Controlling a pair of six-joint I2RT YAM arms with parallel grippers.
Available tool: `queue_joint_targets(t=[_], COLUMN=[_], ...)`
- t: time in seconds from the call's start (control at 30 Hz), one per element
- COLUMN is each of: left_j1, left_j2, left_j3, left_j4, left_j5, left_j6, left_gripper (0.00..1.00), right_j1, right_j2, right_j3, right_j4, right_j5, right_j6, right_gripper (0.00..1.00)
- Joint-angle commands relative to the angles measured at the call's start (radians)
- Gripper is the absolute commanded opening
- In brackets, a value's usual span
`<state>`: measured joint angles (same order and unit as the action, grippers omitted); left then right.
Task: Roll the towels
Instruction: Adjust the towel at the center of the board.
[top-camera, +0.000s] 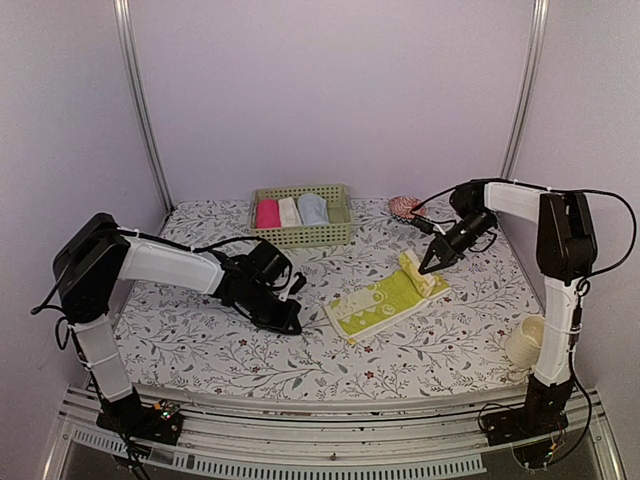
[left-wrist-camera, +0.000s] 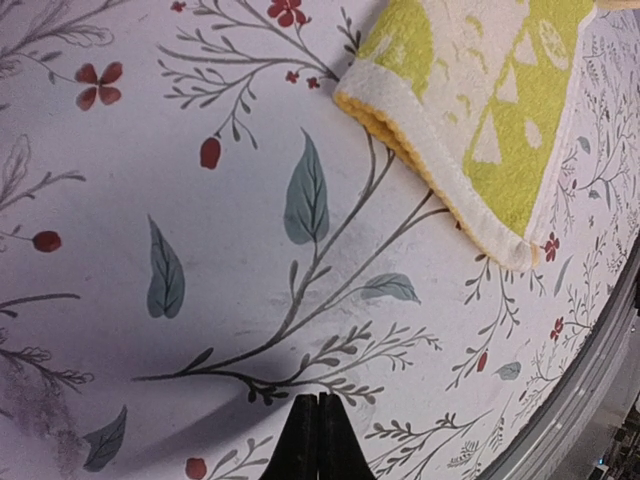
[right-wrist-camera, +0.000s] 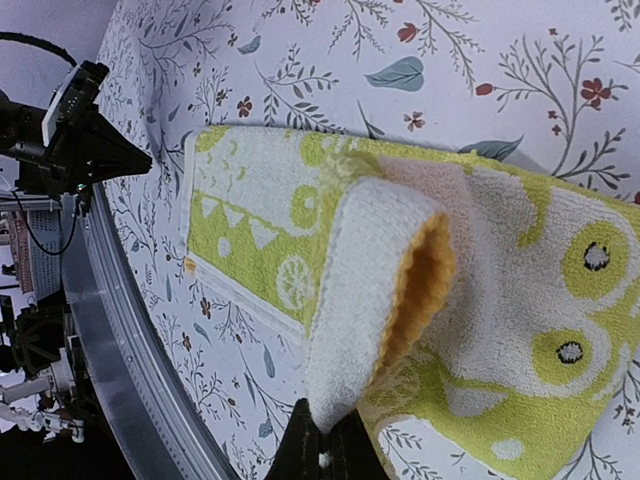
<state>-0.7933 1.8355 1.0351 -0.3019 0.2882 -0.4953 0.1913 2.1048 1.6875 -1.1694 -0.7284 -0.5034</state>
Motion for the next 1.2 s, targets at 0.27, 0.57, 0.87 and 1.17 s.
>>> queue_joint_targets(t=[0.27,0.57,0.87,1.17], left_j1=[0.004,0.003,0.004,0.005], left_j2=[0.039,0.034,0.060,0.084], left_j3=[0.008,-0.005,-0.015,-0.035], left_j4=[0.045,0.050,0.089,0.138], left_j5=[0.046,0.043,0.083,0.107], left_j6=[-0.028,-0.036,-0.044,-0.061], left_gripper=[0.00,0.00,0.00,0.00], right_j1=[0.155,0.222,0.292,0.334], right_j2=[0.078,0.151,0.196,0.199], right_j3=[0.063,0.100,0.142,0.145], right_j4=[-0.028,-0.013,-0.013,-0.005], right_j5=[-0.149,-0.144,-0.162,-0.150], right_j6=[0.021,0.062,0.071,0.101], right_gripper=[0.03,0.03,0.04,0.05])
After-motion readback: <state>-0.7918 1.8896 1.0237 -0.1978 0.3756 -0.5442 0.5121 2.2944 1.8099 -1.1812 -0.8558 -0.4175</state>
